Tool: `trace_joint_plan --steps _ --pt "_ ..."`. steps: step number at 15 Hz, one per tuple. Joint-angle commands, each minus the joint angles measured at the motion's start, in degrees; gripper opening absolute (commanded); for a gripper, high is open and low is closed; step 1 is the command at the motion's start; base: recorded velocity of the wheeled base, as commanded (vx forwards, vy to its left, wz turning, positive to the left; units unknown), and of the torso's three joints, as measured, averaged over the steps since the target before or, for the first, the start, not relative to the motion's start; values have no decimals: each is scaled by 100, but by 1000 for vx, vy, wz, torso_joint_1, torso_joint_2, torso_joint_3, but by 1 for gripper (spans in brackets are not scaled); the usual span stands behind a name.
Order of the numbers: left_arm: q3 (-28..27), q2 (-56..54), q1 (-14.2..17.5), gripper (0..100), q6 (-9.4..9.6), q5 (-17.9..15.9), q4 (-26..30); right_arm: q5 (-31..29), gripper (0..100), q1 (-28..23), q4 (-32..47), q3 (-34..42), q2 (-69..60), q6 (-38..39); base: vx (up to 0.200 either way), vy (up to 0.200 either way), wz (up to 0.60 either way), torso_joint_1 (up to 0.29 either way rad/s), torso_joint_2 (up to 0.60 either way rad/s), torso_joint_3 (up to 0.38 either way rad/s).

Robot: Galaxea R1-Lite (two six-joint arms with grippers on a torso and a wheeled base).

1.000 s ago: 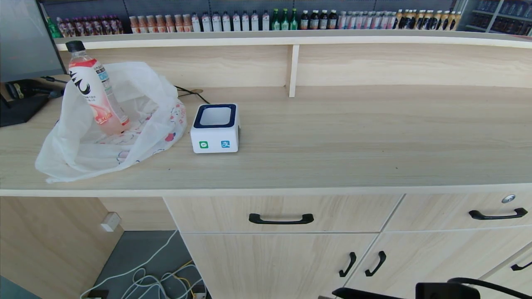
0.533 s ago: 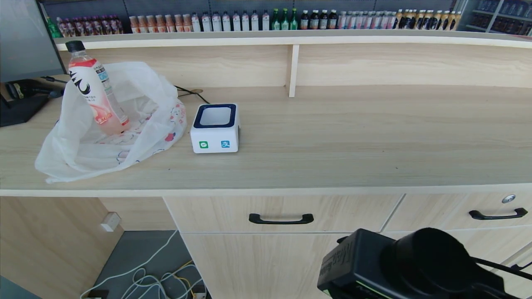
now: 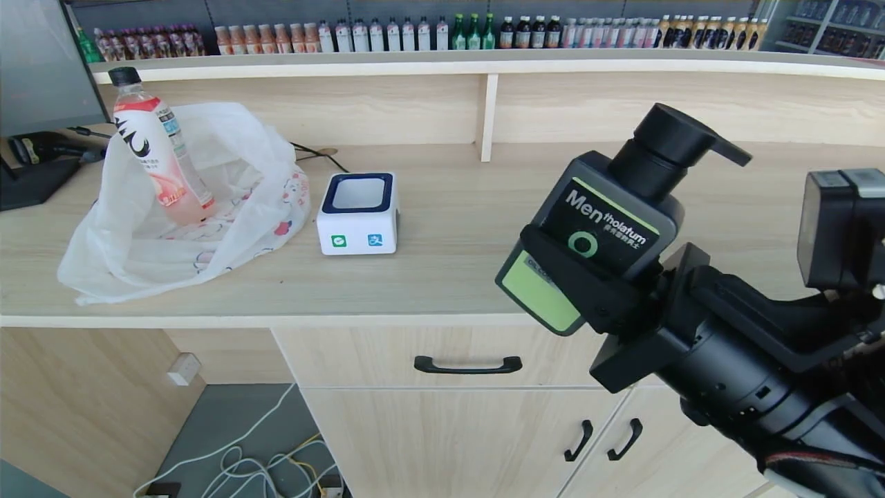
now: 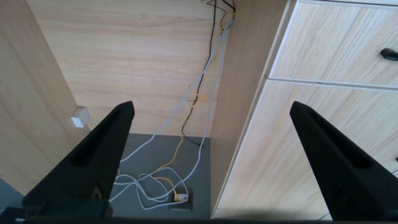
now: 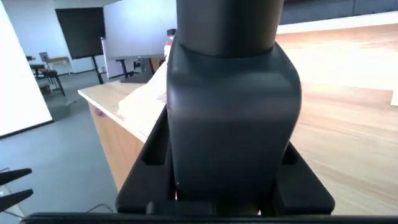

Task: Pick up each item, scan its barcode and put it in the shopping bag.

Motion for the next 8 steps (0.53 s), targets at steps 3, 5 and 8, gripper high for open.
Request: trace_joint_plan --steps 3,5,8 --pt "0 -2 0 100 -1 1 -2 -188 0 -400 -6 -399 175 215 0 0 0 0 0 0" --pt "0 -2 0 100 -1 1 -2 -250 0 -559 -6 -364 158 -13 0 0 0 0 0 0" --pt "0 -2 0 100 17 1 -2 -514 0 -647 -6 -109 166 -453 0 0 0 0 0 0"
